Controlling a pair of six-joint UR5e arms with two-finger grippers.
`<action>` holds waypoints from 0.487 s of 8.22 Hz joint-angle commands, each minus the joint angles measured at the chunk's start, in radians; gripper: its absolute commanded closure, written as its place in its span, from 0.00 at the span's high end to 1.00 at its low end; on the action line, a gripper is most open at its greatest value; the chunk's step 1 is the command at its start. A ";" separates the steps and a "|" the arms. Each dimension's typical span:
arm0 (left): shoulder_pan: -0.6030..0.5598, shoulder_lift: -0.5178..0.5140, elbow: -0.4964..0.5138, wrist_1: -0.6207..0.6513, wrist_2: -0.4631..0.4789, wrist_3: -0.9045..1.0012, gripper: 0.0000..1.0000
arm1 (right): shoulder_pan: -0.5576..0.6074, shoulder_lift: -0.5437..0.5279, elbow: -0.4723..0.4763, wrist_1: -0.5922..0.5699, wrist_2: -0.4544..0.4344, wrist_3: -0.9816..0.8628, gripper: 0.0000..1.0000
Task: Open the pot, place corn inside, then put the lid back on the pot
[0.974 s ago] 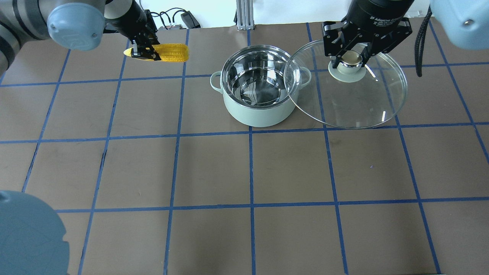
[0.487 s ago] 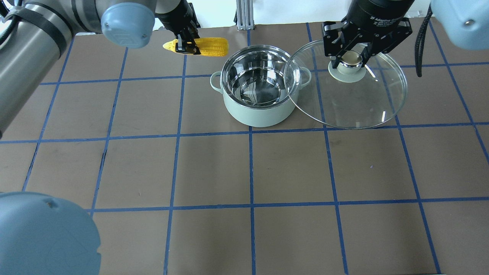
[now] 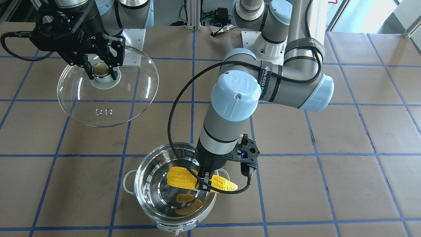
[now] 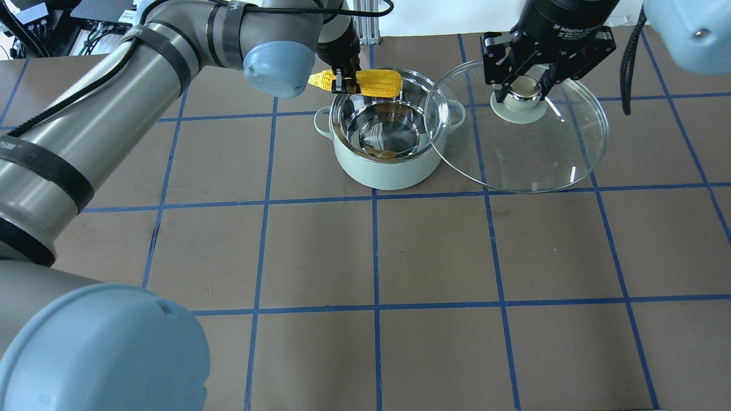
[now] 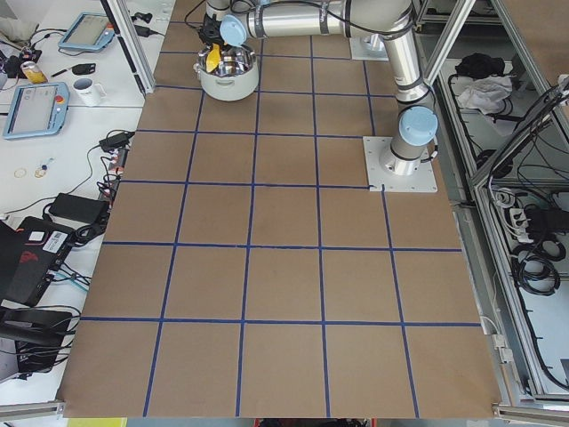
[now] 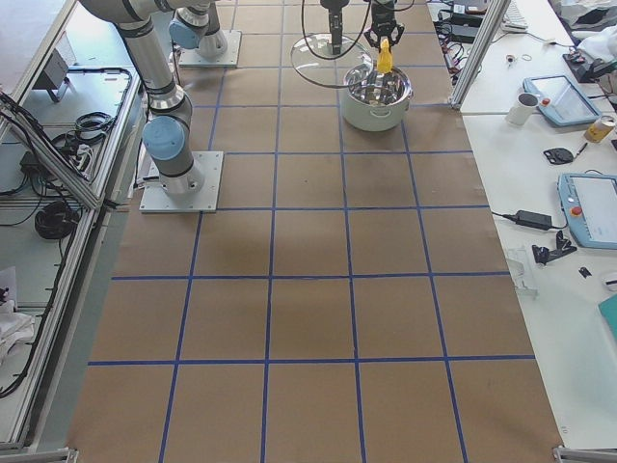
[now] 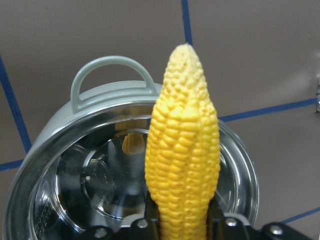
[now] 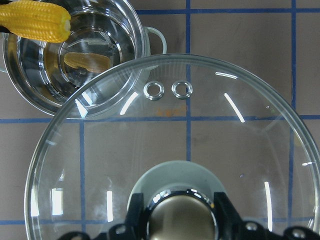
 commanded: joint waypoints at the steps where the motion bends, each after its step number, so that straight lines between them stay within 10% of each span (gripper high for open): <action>1: -0.043 -0.044 0.006 0.014 0.007 -0.064 0.00 | 0.000 0.000 0.000 0.001 0.000 -0.002 0.08; 4: -0.061 -0.071 0.004 0.027 0.005 -0.123 0.00 | 0.000 0.000 0.003 0.001 0.002 -0.002 0.09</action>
